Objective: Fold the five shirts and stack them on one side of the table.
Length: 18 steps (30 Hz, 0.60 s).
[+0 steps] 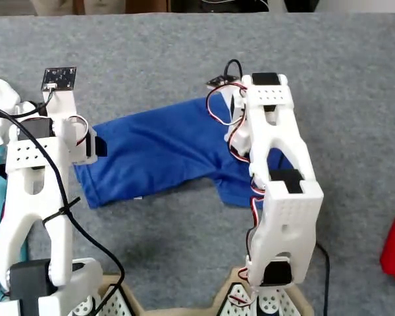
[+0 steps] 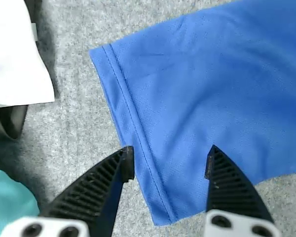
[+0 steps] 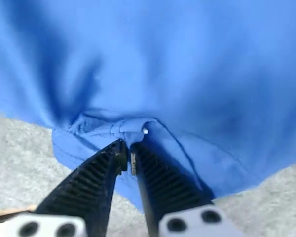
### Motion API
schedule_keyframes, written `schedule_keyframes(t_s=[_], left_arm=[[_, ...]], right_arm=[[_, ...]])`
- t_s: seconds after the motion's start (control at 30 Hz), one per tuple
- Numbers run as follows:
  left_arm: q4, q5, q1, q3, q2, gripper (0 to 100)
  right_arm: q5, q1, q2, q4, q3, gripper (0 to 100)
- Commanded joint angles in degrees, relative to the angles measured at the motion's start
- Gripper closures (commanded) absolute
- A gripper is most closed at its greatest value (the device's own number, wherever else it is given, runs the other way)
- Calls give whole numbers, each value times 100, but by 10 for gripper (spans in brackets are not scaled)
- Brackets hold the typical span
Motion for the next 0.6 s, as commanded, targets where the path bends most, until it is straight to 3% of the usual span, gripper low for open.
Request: schedule_keyframes(t_s=[0.0,0.27,0.57], left_arm=[[44,44,-18,-290,-13,757],[44,44,-18,-290,-13,757],[44,44,-26,-281,-13,757]], right_arm=[[-70,-57,-453,308,-259,990],[-281,-66,-611,651,-22,990],[-343,-92,-1780,308,1666,990]])
